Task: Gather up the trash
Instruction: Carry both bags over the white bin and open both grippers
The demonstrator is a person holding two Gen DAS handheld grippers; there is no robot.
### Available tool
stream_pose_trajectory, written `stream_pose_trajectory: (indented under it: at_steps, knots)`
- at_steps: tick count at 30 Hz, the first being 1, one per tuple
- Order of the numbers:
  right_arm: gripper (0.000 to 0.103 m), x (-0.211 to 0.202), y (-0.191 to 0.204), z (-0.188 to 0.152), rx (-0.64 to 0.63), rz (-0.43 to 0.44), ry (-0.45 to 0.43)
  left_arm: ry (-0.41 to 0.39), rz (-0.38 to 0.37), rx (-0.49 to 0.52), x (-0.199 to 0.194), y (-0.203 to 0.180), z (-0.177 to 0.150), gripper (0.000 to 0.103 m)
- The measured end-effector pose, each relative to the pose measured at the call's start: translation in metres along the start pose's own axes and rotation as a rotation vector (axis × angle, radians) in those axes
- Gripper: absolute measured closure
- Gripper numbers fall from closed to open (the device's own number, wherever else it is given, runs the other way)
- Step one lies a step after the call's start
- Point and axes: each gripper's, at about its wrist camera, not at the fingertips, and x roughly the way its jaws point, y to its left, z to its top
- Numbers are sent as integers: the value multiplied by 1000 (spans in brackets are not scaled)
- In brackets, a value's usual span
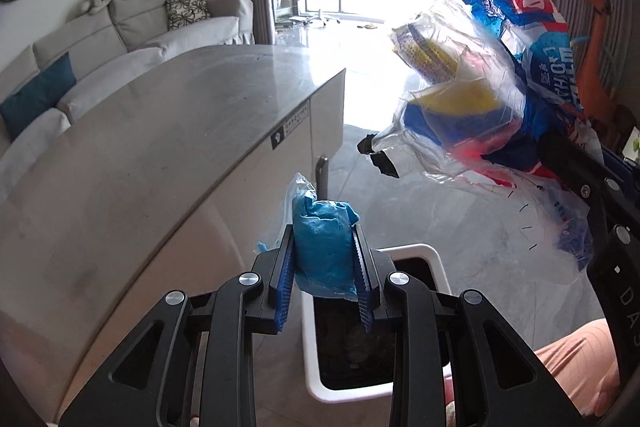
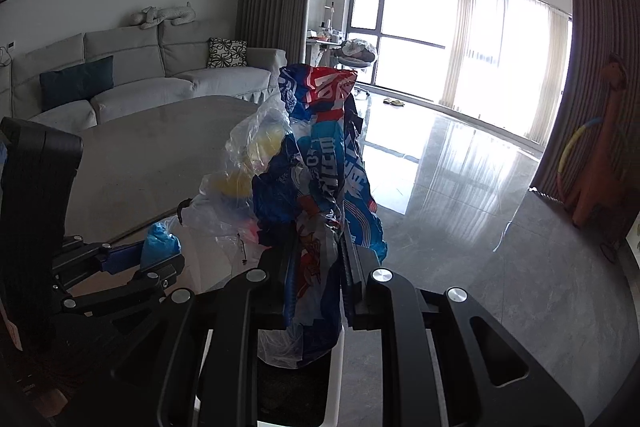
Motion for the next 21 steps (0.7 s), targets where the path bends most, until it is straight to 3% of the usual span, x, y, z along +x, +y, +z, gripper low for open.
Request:
stream_pose_trajectory:
  at_steps: [8, 18, 20, 21]
  knots:
    - [84, -1, -17, -20, 52, -30, 41, 59, -42, 36, 14, -33, -19, 75]
    - [83, 8, -26, -49, 111, -48, 112, 121, -25, 72, 45, -46, -23, 72]
    - [83, 9, -28, -51, 114, -50, 116, 153, -38, 70, 54, -47, -23, 48]
    - [83, 10, -28, -50, 115, -50, 119, 161, -28, 75, 58, -47, -24, 17]
